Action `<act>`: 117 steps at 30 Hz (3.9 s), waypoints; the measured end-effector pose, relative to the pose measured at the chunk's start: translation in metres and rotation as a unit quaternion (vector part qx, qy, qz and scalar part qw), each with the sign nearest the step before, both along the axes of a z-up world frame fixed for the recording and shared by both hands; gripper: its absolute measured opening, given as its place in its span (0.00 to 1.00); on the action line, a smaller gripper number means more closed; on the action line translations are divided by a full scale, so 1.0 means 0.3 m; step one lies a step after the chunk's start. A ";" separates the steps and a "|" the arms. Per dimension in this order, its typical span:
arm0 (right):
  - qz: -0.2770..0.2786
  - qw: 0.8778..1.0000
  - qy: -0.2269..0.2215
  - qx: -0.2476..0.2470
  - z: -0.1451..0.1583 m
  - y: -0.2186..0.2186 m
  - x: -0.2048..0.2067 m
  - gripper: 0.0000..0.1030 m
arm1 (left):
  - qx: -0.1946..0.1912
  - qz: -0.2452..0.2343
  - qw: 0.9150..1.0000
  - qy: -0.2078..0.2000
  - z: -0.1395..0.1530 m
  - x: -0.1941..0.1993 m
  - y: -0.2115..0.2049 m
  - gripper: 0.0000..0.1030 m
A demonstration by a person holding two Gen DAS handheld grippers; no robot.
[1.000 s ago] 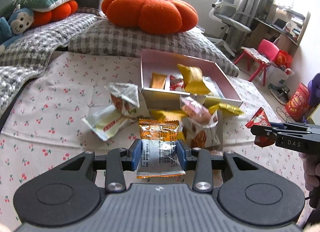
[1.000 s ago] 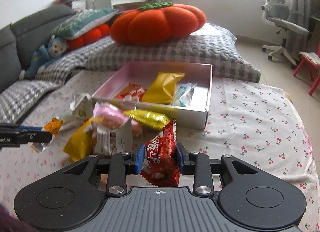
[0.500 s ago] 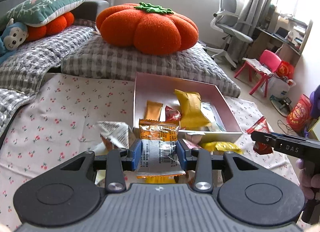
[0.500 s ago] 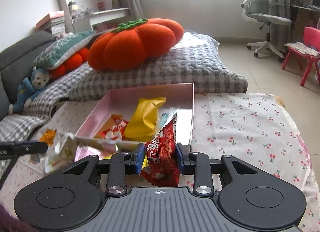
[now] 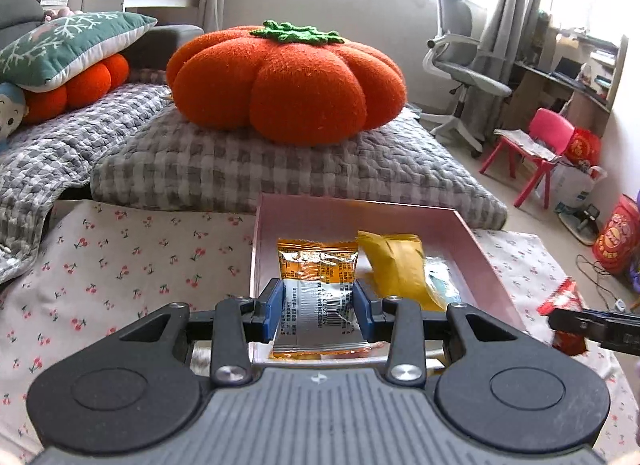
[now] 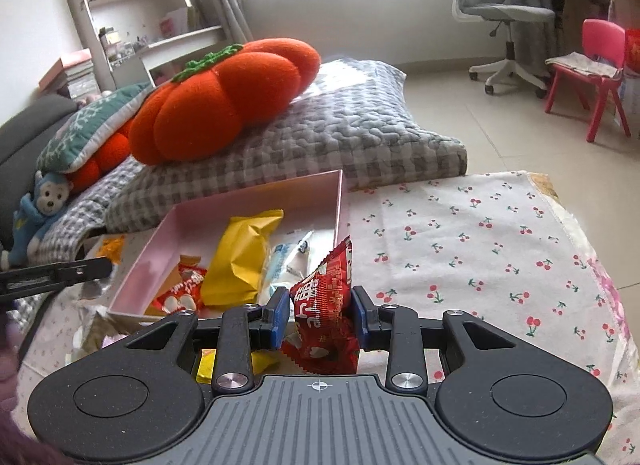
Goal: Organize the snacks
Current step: 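Carry the orange-white packet and red wrapper into the pink box and open both tools, then withdraw both tools from the box back toward the snack pile, then grasp the yellow bread bag with the left tool while the right tool grasps the white pecan bag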
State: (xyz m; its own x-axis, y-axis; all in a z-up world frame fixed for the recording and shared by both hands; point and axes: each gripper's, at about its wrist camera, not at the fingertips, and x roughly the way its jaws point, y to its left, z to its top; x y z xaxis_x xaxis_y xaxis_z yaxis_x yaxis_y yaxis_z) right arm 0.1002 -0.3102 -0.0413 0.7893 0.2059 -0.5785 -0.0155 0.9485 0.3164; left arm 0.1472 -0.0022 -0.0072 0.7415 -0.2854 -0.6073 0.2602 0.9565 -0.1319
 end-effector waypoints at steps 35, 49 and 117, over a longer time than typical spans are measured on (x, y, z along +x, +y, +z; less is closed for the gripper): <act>-0.019 0.999 0.024 -0.011 -0.001 0.114 0.187 0.67 | 0.039 -0.046 0.998 0.020 -0.103 0.064 -0.027 0.72; -0.030 0.999 0.026 -0.010 0.015 0.033 0.079 0.85 | 0.036 -0.060 0.997 0.016 -0.072 -0.011 -0.046 0.99; 0.181 0.975 0.006 -0.129 -0.111 0.405 -0.270 0.96 | 0.009 -0.056 0.997 0.059 -0.179 -0.280 0.057 0.46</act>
